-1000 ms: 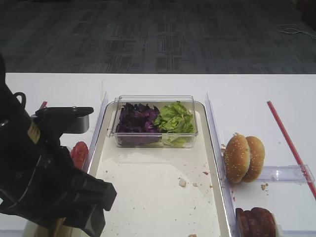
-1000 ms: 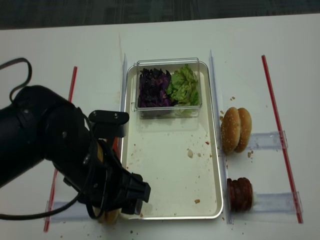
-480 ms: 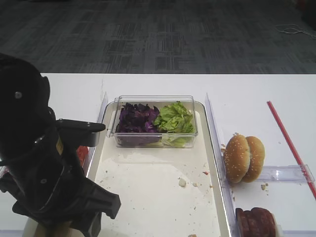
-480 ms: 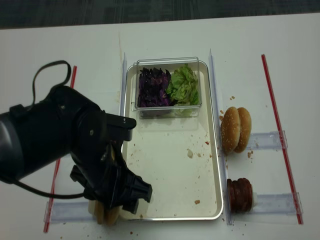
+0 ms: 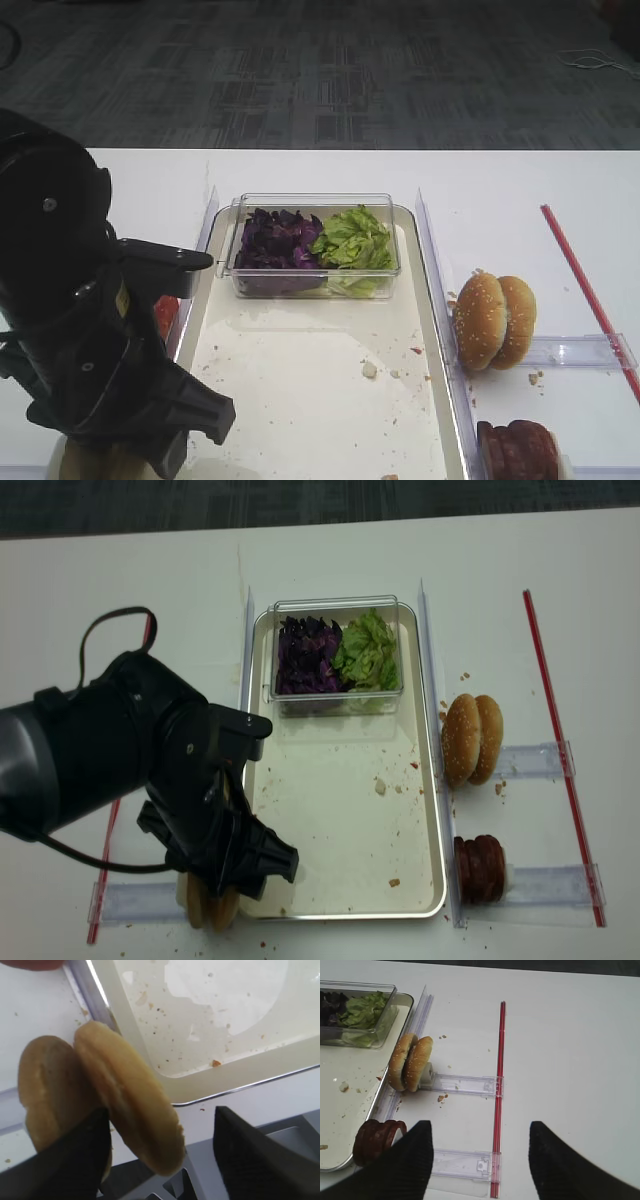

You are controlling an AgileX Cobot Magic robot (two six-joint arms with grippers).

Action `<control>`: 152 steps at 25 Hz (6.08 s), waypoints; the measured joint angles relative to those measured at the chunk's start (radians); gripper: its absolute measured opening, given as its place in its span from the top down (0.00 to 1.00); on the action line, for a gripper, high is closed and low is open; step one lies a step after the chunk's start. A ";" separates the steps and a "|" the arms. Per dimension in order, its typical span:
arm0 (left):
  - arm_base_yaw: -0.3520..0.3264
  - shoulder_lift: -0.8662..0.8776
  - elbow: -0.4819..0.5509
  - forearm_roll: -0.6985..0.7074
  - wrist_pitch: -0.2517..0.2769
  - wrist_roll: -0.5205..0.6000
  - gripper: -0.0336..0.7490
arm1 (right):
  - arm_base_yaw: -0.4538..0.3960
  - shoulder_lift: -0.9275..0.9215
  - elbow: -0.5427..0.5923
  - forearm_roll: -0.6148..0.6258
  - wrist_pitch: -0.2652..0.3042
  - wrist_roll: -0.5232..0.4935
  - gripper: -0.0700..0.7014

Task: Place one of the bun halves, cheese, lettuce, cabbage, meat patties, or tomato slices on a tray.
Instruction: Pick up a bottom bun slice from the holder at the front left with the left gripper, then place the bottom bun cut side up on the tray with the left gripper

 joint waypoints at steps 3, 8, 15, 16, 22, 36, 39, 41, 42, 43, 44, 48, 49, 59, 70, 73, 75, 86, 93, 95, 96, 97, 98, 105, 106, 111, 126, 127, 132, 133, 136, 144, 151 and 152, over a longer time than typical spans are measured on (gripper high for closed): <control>0.000 0.000 -0.001 0.006 0.000 -0.006 0.45 | 0.000 0.000 0.000 0.000 0.000 0.000 0.31; 0.000 0.000 -0.001 0.026 0.000 -0.017 0.49 | 0.000 0.000 0.000 0.000 0.000 0.000 0.31; 0.000 0.001 -0.002 0.030 0.004 -0.021 0.54 | 0.000 0.000 0.000 0.000 0.000 -0.002 0.31; 0.000 0.001 -0.002 0.030 0.004 -0.021 0.55 | 0.000 0.000 0.000 0.000 0.000 -0.002 0.31; 0.000 0.001 -0.002 0.030 0.014 -0.023 0.59 | 0.000 0.000 0.000 0.000 0.000 -0.004 0.31; 0.000 0.001 -0.023 0.060 0.060 -0.041 0.78 | 0.000 0.000 0.000 0.000 0.000 -0.006 0.31; 0.000 0.002 -0.038 0.066 0.072 -0.041 0.80 | 0.000 0.000 0.000 0.000 0.000 -0.006 0.31; 0.000 0.002 -0.042 0.067 0.078 -0.041 0.80 | 0.000 0.000 0.000 0.000 0.000 -0.006 0.31; 0.000 0.002 -0.042 0.070 0.081 -0.041 0.81 | 0.000 0.000 0.000 0.000 0.000 -0.006 0.31; 0.000 0.002 -0.042 0.072 0.081 -0.041 0.81 | 0.000 0.000 0.000 0.000 0.000 -0.006 0.31; 0.000 0.002 -0.044 0.074 0.083 -0.042 0.81 | 0.000 0.000 0.000 0.000 0.000 -0.006 0.31; 0.000 0.002 -0.044 0.075 0.087 -0.042 0.81 | 0.000 0.000 0.000 0.000 0.000 -0.006 0.31; 0.000 0.002 -0.044 0.075 0.089 -0.042 0.81 | 0.000 0.000 0.000 0.000 0.000 -0.006 0.31; 0.000 0.002 -0.044 0.075 0.098 -0.042 0.82 | 0.000 0.000 0.000 0.000 0.000 -0.006 0.31; 0.000 0.002 -0.096 0.060 0.118 -0.042 0.82 | 0.000 0.000 0.000 0.000 0.002 -0.006 0.31; 0.000 0.002 -0.118 0.060 0.139 -0.033 0.82 | 0.000 0.000 0.000 0.000 0.002 -0.006 0.31; 0.000 0.002 -0.136 0.054 0.153 -0.027 0.82 | 0.000 0.000 0.000 0.000 0.002 -0.006 0.31; 0.000 0.005 -0.289 -0.040 0.168 0.092 0.82 | 0.000 0.000 0.000 0.000 0.002 -0.006 0.31; 0.000 0.005 -0.293 -0.057 0.168 0.125 0.83 | 0.000 0.000 0.000 0.000 0.002 -0.006 0.31; 0.000 0.005 -0.293 -0.064 0.166 0.146 0.83 | 0.000 0.000 0.000 0.000 0.002 -0.006 0.31; 0.000 0.005 -0.293 -0.067 0.166 0.156 0.83 | 0.000 0.000 0.000 0.000 0.002 -0.006 0.31; 0.000 0.005 -0.293 -0.070 0.162 0.170 0.83 | 0.000 0.000 0.000 0.000 0.002 -0.006 0.31; 0.000 0.005 -0.293 -0.076 0.155 0.192 0.83 | 0.000 0.000 0.000 0.000 0.002 -0.006 0.31; 0.099 0.026 -0.293 -0.344 0.135 0.467 0.83 | 0.000 0.000 0.000 0.000 0.002 -0.006 0.31; 0.126 0.038 -0.293 -0.387 0.138 0.507 0.83 | 0.000 0.000 0.000 0.000 0.002 -0.006 0.31; 0.241 0.121 -0.293 -0.606 0.205 0.739 0.83 | 0.000 0.000 0.000 0.000 0.002 -0.006 0.31; 0.339 0.413 -0.295 -0.792 0.199 1.037 0.83 | 0.000 0.000 0.000 0.000 0.002 -0.004 0.31; 0.339 0.424 -0.295 -0.792 0.197 1.049 0.83 | 0.000 0.000 0.000 0.000 0.002 -0.004 0.31; 0.339 0.447 -0.295 -0.792 0.195 1.086 0.83 | 0.000 0.000 0.000 0.000 0.002 -0.004 0.31; 0.339 0.447 -0.297 -0.792 0.195 1.087 0.83 | 0.000 0.000 0.000 0.000 0.002 -0.004 0.31; 0.339 0.447 -0.299 -0.792 0.195 1.092 0.83 | 0.000 0.000 0.000 0.000 0.002 -0.004 0.31; 0.339 0.447 -0.299 -0.792 0.188 1.094 0.83 | 0.000 0.000 0.000 0.000 0.002 -0.004 0.31; 0.339 0.447 -0.301 -0.792 0.136 1.098 0.83 | 0.000 0.000 0.000 0.000 0.002 -0.004 0.31; 0.339 0.447 -0.301 -0.792 0.128 1.100 0.83 | 0.000 0.000 0.000 0.000 0.002 -0.004 0.31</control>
